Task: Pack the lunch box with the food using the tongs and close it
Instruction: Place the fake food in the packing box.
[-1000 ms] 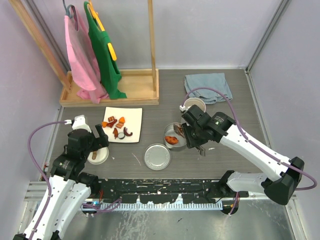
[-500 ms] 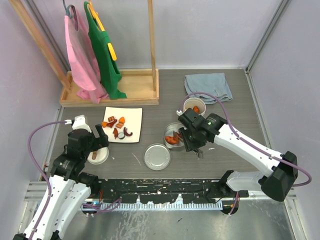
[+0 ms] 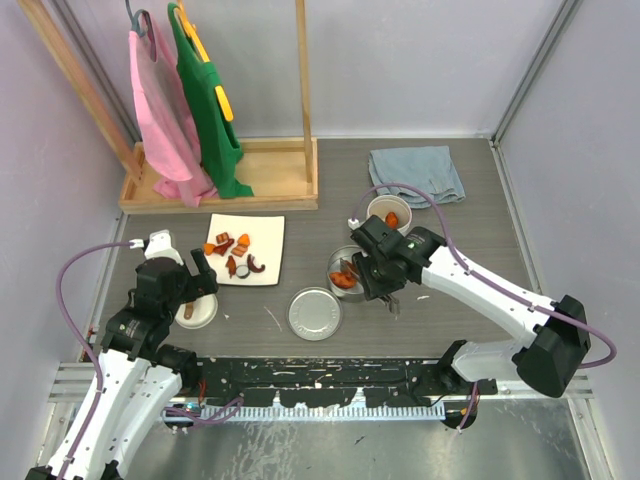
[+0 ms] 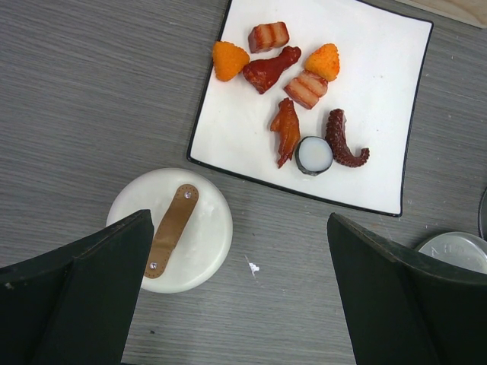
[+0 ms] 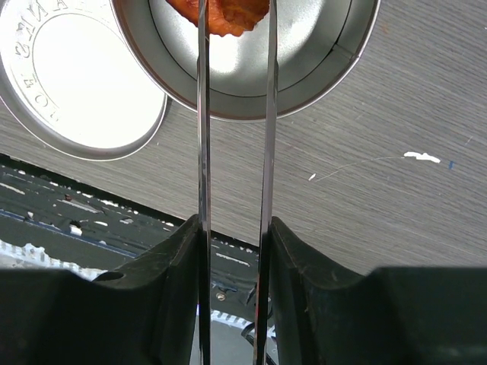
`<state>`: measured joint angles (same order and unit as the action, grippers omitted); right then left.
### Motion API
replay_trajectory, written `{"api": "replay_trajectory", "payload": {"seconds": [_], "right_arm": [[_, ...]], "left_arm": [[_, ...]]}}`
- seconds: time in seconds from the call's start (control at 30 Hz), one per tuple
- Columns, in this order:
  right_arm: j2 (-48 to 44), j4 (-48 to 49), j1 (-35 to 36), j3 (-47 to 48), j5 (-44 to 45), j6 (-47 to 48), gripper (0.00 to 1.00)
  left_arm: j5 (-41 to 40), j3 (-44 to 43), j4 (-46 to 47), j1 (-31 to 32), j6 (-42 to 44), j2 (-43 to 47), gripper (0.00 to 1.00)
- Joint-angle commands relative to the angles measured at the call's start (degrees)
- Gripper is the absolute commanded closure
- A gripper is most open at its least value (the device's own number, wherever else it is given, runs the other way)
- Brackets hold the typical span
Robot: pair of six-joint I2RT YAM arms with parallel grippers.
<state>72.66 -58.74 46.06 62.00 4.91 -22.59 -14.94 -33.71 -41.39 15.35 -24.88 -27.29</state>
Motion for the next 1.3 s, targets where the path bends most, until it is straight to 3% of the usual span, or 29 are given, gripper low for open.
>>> {"api": "replay_trajectory", "payload": {"seconds": [0.0,1.07,1.27], "right_arm": [[-0.2,3.2,0.2,0.0,0.5,0.3,0.58],[-4.7,2.3,0.1,3.5,3.0,-1.3,0.53],[-3.2,1.4,0.2,0.2,1.7,-1.1,0.53]], "left_arm": [[0.0,-1.0,1.8,-0.2,-0.3,0.1,0.02],[0.3,-1.0,1.9,-0.2,-0.2,0.1,0.02],[0.3,-0.9,1.9,-0.2,-0.2,0.0,0.02]]}}
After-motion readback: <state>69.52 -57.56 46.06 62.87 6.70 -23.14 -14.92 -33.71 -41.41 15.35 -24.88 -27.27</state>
